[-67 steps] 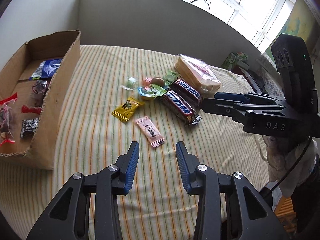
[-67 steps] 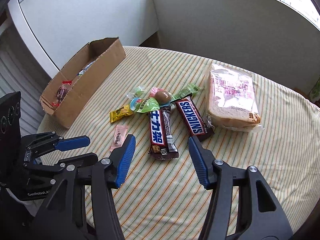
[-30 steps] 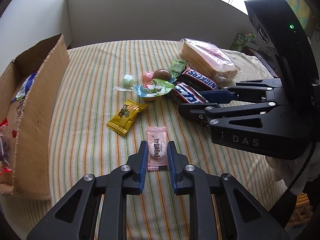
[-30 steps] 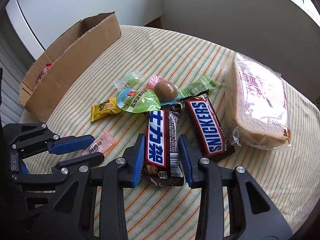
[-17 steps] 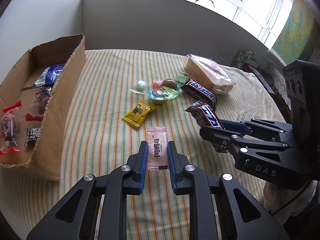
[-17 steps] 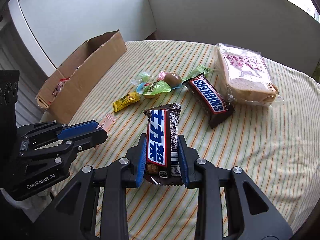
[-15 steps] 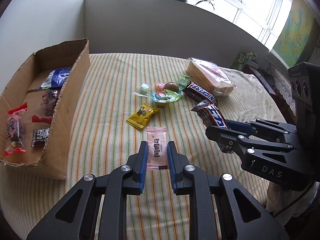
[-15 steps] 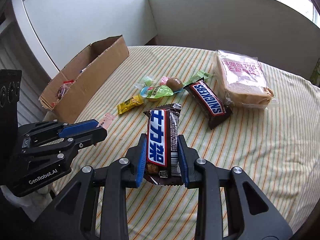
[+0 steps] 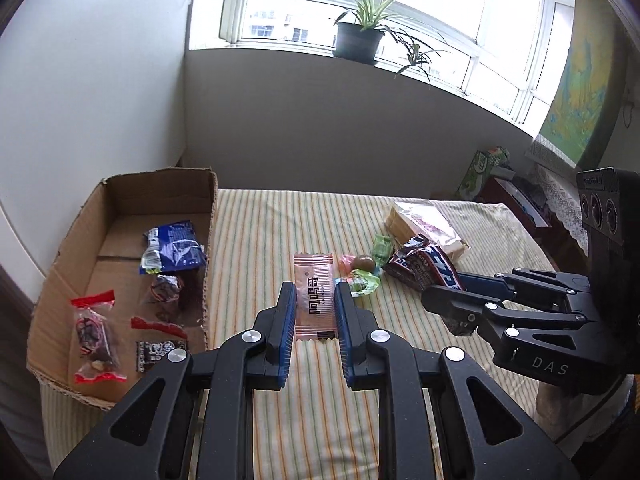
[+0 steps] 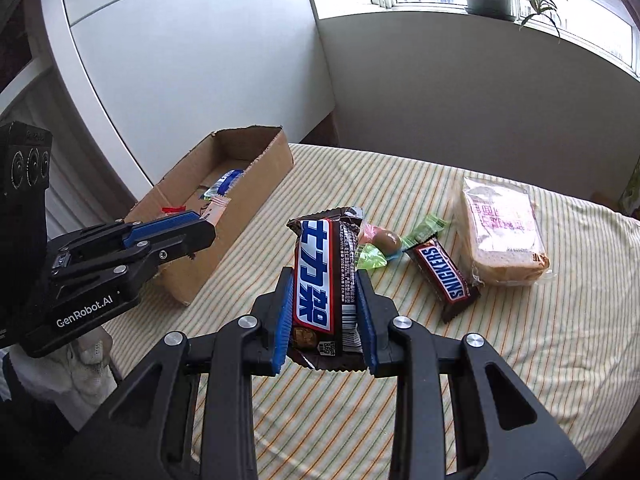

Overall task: Organize snacks
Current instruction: 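Carry the pink candy and chocolate bar into the box and open both tools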

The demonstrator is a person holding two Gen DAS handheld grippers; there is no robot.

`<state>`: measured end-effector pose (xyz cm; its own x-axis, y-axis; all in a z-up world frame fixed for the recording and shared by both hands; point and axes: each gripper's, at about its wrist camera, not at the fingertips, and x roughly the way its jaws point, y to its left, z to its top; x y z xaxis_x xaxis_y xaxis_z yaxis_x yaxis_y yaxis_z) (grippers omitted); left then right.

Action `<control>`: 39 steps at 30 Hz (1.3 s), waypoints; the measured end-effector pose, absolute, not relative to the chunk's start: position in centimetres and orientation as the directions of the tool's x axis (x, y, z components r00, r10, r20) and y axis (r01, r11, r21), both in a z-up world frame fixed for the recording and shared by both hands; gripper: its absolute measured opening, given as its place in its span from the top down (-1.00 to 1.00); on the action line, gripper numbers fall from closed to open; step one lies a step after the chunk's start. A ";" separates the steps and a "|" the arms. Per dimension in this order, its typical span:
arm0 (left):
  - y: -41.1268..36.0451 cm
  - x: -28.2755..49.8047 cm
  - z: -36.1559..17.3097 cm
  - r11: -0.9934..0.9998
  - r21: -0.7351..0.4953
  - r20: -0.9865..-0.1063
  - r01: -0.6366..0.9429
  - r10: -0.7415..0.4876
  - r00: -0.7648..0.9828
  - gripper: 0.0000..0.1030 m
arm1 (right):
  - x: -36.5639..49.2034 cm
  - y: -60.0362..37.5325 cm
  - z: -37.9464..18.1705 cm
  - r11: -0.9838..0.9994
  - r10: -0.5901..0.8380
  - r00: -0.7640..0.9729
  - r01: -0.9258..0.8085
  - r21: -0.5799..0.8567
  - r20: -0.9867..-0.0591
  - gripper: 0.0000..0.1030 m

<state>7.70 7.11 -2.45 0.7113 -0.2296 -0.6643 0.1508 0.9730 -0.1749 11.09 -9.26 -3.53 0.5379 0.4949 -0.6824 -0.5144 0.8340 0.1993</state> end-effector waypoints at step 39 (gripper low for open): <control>19.9 6.6 -4.3 0.971 -0.183 -0.648 -0.155 -0.001 0.761 0.37 | 17.7 5.6 -2.3 0.712 0.611 0.393 -0.653 0.259 -0.687 -0.30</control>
